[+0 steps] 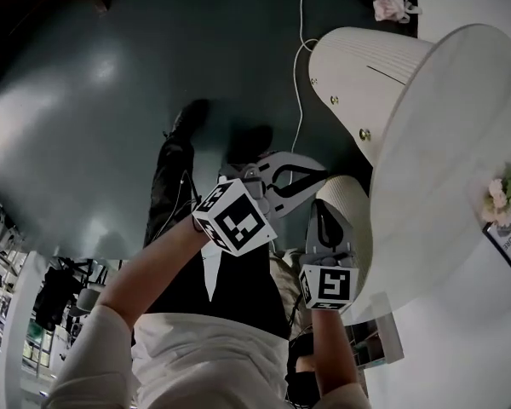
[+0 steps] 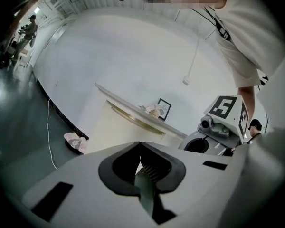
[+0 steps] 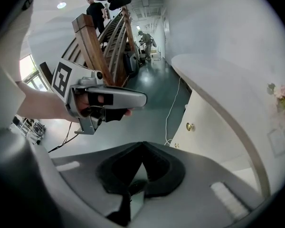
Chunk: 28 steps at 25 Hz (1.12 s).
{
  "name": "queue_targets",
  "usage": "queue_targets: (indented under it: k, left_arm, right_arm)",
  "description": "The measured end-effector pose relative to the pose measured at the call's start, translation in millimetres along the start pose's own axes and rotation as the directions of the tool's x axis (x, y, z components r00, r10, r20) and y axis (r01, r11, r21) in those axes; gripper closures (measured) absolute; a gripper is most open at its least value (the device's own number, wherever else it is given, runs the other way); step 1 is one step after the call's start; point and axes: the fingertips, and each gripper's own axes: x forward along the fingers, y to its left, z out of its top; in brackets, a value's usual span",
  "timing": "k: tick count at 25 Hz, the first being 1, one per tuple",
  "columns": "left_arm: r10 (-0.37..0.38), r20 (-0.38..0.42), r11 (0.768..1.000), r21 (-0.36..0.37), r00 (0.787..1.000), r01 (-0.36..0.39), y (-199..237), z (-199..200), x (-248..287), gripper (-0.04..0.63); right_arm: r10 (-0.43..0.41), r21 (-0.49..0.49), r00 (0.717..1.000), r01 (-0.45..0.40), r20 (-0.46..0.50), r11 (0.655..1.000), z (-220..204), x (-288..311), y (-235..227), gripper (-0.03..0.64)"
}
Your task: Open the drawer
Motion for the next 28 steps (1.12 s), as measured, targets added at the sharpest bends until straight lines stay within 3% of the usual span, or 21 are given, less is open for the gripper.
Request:
queue_targets:
  k: [10,19,23,28]
  left_arm:
    - [-0.025,0.082,0.998,-0.060,0.996,0.030,22,-25,34,0.588]
    - [-0.040,0.097,0.989,-0.139,0.995,0.053,39,-48,60,0.586]
    - [-0.062,0.102,0.977,-0.196,0.993,0.081,44,-53,77,0.515]
    - [-0.047,0.121,0.974,-0.213,0.992,0.072,50,-54,95,0.511]
  right_arm:
    - [0.002,-0.019,1.000,-0.003,-0.029,1.000,-23,20,-6,0.606]
    - [0.015,-0.027,0.999,-0.016,-0.040,1.000,-28,36,-3,0.606]
    - [0.002,-0.010,0.998,-0.002,-0.062,1.000,-31,43,-5,0.606]
    - [0.005,-0.030,0.999,-0.006,-0.040,1.000,-32,48,-10,0.606]
